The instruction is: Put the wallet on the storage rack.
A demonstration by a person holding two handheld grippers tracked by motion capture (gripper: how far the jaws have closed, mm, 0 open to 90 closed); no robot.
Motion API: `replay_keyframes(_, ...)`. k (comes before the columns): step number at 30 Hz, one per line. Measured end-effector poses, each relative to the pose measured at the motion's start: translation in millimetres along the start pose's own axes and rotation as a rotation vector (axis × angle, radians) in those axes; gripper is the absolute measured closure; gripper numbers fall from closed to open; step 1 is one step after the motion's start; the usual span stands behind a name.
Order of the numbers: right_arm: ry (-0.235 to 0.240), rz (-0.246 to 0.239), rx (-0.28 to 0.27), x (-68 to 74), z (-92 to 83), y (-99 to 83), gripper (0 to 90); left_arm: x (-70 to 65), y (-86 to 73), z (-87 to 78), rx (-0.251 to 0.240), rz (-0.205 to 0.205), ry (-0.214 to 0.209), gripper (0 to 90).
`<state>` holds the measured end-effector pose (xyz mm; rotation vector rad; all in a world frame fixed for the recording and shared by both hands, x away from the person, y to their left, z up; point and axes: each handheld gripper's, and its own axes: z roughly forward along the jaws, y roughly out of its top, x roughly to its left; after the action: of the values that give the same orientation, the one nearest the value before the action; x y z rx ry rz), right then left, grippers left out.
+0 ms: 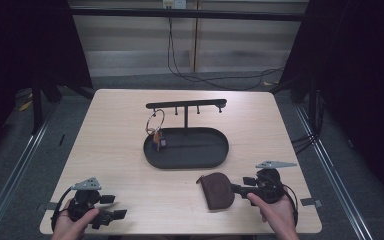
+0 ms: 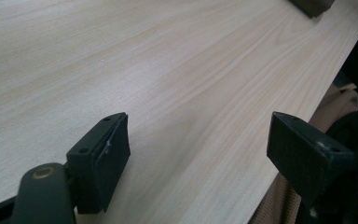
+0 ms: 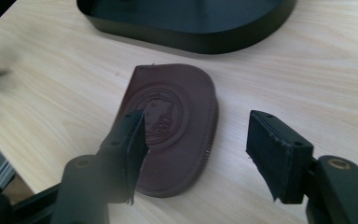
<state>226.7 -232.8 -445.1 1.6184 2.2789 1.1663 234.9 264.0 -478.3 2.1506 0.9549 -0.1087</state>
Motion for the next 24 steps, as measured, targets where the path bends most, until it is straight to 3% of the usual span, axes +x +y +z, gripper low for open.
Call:
replay_keyframes(5, -0.020, -0.025, 0.076, 7.6, 4.6, 14.6, 38.7, 2.0, -0.4, -1.5, -0.017, -0.017, -0.001, 19.5)
replay_keyframes(12, -0.036, -0.032, 0.125, 11.5, 8.8, 29.5, 38.9, 1.0, -1.5, -4.4, -0.035, -0.020, -0.001, 19.6)
replay_keyframes(20, -0.061, 0.001, 0.293, 13.6, 21.5, 47.7, 30.2, 1.6, -2.0, -6.7, -0.048, -0.030, 0.000, 17.3)
replay_keyframes(24, -0.076, 0.007, 0.372, 14.9, 32.5, 55.7, 30.0, 1.1, -1.5, -5.6, -0.038, -0.022, 0.001, 17.3)
